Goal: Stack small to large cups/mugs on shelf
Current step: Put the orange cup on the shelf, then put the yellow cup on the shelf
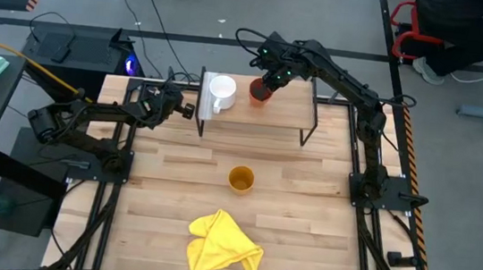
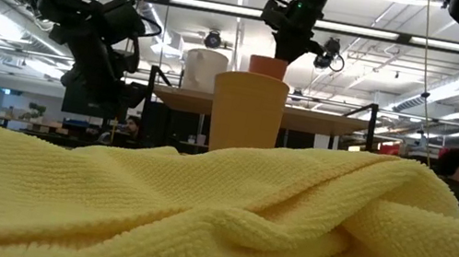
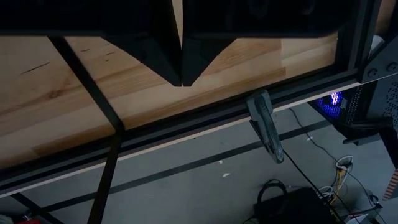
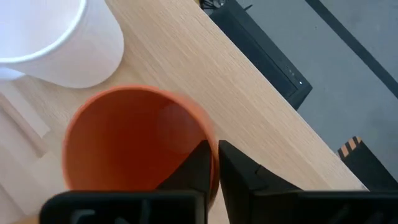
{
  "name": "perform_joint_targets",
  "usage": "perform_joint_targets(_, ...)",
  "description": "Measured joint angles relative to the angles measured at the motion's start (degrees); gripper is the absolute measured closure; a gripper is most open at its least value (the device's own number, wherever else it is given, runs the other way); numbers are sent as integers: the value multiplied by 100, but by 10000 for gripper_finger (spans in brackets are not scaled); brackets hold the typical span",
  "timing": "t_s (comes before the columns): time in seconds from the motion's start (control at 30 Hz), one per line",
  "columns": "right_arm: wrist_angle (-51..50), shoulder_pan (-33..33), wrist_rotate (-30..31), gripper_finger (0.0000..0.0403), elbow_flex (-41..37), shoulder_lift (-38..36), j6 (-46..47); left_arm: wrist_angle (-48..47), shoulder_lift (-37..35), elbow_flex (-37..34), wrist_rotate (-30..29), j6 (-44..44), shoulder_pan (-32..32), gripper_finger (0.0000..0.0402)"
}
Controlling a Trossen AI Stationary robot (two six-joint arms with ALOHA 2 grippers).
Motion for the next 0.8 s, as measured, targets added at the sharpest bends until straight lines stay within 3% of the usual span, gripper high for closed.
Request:
perform_joint_targets(0.3, -1, 0, -2, 336, 0, 0, 24, 0, 2, 0, -2, 1, 0, 380)
perform_joint_targets(0.8, 125, 20, 118, 331, 11, -219, -57, -75, 2, 0, -1, 0, -1, 384)
